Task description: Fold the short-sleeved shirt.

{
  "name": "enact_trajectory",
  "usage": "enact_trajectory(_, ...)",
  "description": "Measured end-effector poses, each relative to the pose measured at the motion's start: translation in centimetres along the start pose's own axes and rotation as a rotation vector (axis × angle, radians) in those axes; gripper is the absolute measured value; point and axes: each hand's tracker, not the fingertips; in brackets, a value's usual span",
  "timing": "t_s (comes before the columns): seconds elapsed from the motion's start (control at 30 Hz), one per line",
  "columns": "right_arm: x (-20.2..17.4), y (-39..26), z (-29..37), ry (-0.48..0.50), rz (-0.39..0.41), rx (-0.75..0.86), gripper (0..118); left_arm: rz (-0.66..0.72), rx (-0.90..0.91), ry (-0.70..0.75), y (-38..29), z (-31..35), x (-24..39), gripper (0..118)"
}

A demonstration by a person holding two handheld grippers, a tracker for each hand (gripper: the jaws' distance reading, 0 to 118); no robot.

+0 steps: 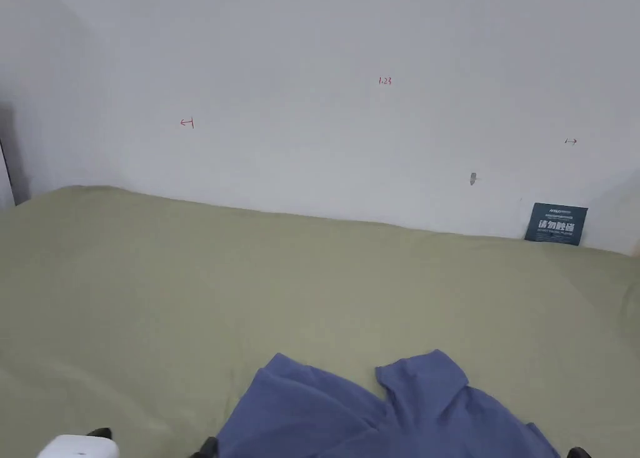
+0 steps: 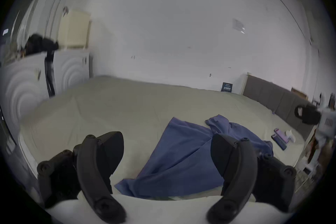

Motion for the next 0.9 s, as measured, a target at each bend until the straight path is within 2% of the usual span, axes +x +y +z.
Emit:
enact_trajectory(0.03, -0.9, -0.1, 0.4, -0.012, 0.022, -0.017, 59, -0.025, 0.009, -0.001, -0.2, 0.4, 1.1, 97)
enact_trajectory(0.07, -1.5, -0.4, 0.8, -0.008, 0.039, -0.028, 30, -0.048, 0.027, -0.014, -0.5, 1.0, 2.1, 83)
enact_trajectory(0.1, -2.0, -0.7, 1.0, -0.016, 0.04, -0.034, 1, -0.059, 0.052, -0.011, -1.2, 1.5, 2.7, 49)
enact_trajectory(0.13, -2.4, -1.0, 1.1, -0.021, 0.041, -0.055, 1, -0.072, 0.073, 0.001, -1.6, 2.0, 3.5, 15)
enact_trajectory(0.17, -2.8, -1.6, 1.1, -0.028, 0.041, -0.059, 0, -0.107, 0.083, 0.005, -2.0, 2.2, 4.1, 0)
enact_trajectory(0.23, -2.9, -2.2, 1.5, -0.006, 0.021, -0.076, 0, -0.168, 0.083, 0.016, -2.9, 2.4, 4.5, 0)
enact_trajectory(0.27, -3.0, -2.3, 1.5, -0.001, 0.006, -0.087, 0, -0.172, 0.051, -0.035, -2.8, 2.4, 4.3, 0)
enact_trajectory(0.4, -2.9, -2.4, 1.2, 0.003, 0.0, -0.096, 0, -0.139, 0.04, -0.03, -1.5, 1.5, 1.8, 0)
enact_trajectory(0.47, -2.8, -1.8, 0.9, 0.006, 0.009, -0.101, 0, -0.083, -0.025, -0.057, 0.1, 0.2, -1.8, 7)
enact_trajectory(0.53, -2.5, -1.6, 0.8, 0.01, 0.015, -0.096, 0, -0.075, -0.167, -0.094, 1.4, -2.3, -5.6, 45)
enact_trajectory(0.57, -2.4, -1.5, 0.5, 0.012, 0.015, -0.096, 0, -0.045, -0.296, -0.121, 1.7, -3.9, -7.8, 66)
enact_trajectory(0.6, -2.3, -1.5, 0.3, 0.014, 0.014, -0.097, 0, -0.008, -0.436, -0.136, 1.5, -5.6, -9.5, 70)
enact_trajectory(0.67, -2.1, -1.6, 0.0, 0.02, 0.004, -0.105, 0, 0.025, -0.657, -0.06, 0.5, -9.1, -11.7, 73)
enact_trajectory(0.77, -2.2, -2.0, -0.5, 0.034, -0.019, -0.144, 0, -0.011, -0.744, -0.03, -2.1, -11.6, -12.4, 73)
enact_trajectory(0.9, -2.1, -2.9, -1.1, 0.043, 0.017, -0.195, 0, 0.059, -0.835, -0.146, -5.0, -12.6, -11.2, 73)
